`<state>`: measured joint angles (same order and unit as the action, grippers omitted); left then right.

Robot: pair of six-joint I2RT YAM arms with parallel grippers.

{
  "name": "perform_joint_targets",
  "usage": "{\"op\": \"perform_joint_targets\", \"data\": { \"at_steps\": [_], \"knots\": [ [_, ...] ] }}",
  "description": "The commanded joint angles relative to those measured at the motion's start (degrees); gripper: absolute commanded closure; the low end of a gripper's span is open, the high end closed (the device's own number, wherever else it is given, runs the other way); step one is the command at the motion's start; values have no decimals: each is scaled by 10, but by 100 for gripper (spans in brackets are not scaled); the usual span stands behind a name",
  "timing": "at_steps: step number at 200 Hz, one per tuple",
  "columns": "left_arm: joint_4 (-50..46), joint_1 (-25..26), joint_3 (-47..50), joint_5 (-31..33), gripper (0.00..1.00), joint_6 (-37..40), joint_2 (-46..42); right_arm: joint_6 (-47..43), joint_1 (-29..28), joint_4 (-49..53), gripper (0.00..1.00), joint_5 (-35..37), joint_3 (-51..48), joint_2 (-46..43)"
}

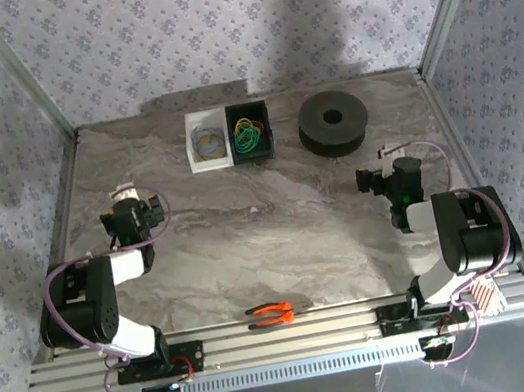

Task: Wrap the cables

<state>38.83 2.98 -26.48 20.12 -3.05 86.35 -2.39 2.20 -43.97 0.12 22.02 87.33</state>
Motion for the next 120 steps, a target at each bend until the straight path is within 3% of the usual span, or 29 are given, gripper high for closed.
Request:
{"op": "perform_joint_targets", "data": {
  "at_steps": [1,120],
  "knots": [
    [14,-5,-3,-7,0,-8,-3,5,3,-4,0,-6,10,-3],
    [10,-4,-6,-6,0,-7,-2,6,4,-2,0,-8,13,-3]
  ]
}}
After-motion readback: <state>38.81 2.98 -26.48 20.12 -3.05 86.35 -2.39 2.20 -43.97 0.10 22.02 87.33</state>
